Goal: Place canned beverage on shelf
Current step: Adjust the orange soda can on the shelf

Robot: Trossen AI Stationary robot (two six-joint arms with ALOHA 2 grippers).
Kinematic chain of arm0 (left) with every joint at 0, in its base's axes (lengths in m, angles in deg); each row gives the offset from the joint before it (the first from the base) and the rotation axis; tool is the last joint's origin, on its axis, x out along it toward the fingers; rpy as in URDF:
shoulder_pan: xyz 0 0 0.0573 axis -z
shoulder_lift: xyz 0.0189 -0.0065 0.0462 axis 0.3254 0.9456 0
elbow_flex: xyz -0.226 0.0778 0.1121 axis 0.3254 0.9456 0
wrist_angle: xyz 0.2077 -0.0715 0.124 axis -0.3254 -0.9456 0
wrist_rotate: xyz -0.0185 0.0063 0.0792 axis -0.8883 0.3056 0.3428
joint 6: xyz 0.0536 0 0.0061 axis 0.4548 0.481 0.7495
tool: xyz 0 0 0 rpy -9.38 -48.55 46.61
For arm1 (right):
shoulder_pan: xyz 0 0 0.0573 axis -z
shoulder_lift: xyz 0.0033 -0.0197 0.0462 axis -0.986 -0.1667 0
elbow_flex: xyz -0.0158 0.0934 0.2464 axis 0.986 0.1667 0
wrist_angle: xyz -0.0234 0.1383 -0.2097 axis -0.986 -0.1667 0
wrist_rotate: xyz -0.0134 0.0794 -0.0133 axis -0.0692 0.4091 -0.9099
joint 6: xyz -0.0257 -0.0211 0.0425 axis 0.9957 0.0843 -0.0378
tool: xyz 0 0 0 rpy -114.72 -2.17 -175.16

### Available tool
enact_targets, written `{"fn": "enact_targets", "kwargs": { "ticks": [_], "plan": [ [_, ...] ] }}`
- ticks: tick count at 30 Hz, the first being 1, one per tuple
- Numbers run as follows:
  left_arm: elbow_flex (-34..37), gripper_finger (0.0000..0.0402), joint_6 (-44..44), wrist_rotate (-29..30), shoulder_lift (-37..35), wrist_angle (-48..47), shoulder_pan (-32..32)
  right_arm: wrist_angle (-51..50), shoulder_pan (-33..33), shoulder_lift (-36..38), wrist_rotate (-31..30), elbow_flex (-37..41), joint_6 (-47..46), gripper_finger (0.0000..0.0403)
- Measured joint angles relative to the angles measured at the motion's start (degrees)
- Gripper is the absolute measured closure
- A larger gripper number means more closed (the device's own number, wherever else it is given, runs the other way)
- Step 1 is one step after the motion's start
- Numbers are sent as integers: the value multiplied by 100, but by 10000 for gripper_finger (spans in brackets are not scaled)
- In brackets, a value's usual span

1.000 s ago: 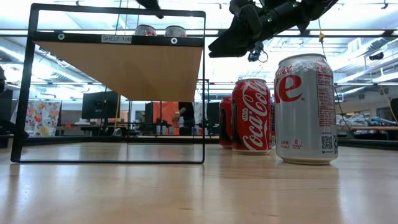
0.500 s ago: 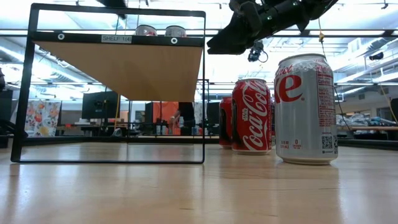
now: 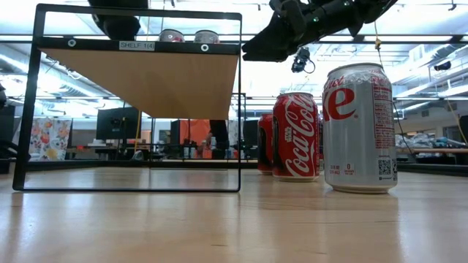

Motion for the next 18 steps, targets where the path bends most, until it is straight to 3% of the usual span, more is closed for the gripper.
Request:
{"fn": "enact_targets", "kwargs": {
  "ticks": [5,18],
  "plan": [
    [82,28,653,-1102,2,611,-824,-20,-4,0,2,0,-29,91],
    [82,28,840,-2786,45,1212,-2771,-65,-28,0,2,0,39,91]
  ]
}}
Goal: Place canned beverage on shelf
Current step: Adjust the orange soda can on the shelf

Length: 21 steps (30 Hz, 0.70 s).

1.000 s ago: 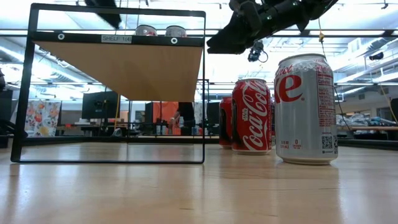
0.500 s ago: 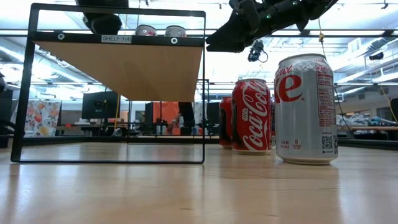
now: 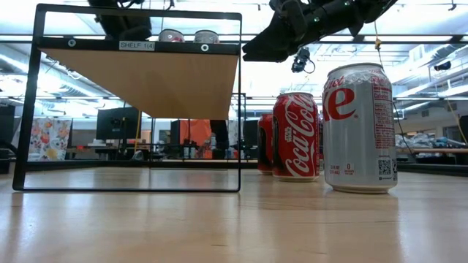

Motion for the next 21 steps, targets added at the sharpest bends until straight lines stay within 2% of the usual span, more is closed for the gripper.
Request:
{"fn": "enact_targets", "kwargs": {
  "ticks": [9,21],
  "plan": [
    [0,28,-159,-958,136,130,-615,5,-4,0,0,0,2,91],
    [0,28,-174,-1304,451,304,-653,15,-4,0,0,0,22,91]
  ]
}}
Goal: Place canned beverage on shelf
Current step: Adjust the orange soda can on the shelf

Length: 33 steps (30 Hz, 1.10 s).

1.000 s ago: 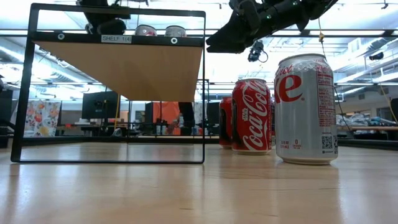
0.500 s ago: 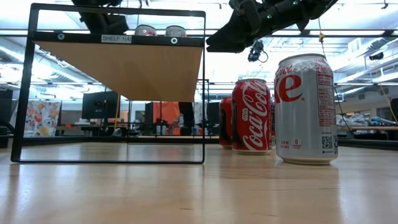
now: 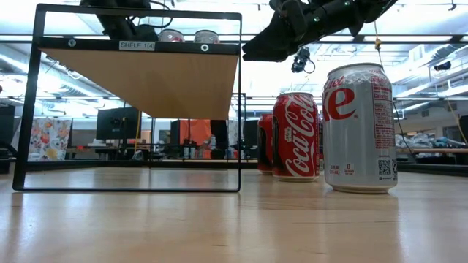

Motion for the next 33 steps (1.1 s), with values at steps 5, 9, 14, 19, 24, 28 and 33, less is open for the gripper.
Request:
{"fn": "enact_targets", "kwargs": {
  "ticks": [5,9,14,19,24,28,33],
  "plan": [
    [0,28,-86,-47,0,17,0,0,0,0,0,0,0,91],
    [0,28,-105,-49,0,24,0,0,0,0,0,0,0,91],
    [0,28,-137,-49,0,104,4,0,0,0,0,0,0,91],
    [0,28,-184,-64,0,201,4,0,0,0,0,0,0,91],
    [0,28,-211,-132,0,247,27,0,0,0,0,0,0,91],
    [0,28,-150,-136,0,249,84,0,0,0,0,0,0,91],
    [0,28,20,-266,0,261,120,19,0,0,2,0,0,91]
  ]
}}
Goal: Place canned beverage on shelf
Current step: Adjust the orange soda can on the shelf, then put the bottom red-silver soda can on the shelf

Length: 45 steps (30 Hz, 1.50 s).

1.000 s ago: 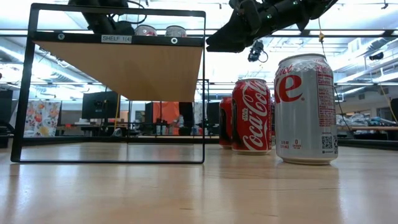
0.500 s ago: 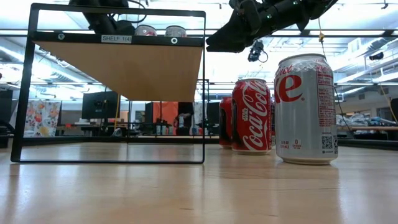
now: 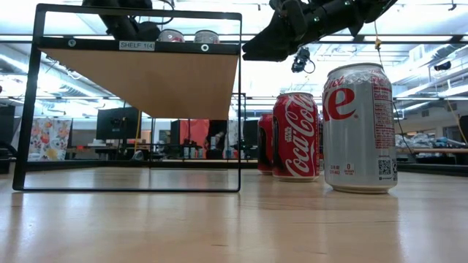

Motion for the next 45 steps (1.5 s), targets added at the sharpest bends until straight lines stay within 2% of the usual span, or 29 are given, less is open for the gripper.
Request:
{"fn": "enact_targets", "kwargs": {
  "ticks": [5,12,20,22,26,29,33,39,45],
  "plan": [
    [0,28,76,26,0,-23,0,-3,0,0,0,0,0,91],
    [-31,28,387,424,-167,-172,-19,-4,-2,0,0,0,0,91],
    [-1362,28,543,510,-408,-1721,83,-85,-79,0,-8,0,242,91],
    [-1647,28,509,241,-450,-2122,232,-87,-81,0,-28,0,248,91],
    [-1856,28,295,-833,-479,-3085,635,-89,-76,0,-50,0,243,91],
    [-1662,28,-11,-1180,-569,-3381,1219,-92,-79,0,-50,0,240,91],
    [-1188,29,-451,-1049,-744,-3289,2138,-93,-127,0,-323,0,240,91],
    [-308,50,-1032,-970,-1198,-2360,3412,-260,-296,0,-1546,0,296,91],
    [624,72,-1201,-588,-1567,-1529,4318,-352,-298,0,-1705,-1,-117,91]
  ]
}}
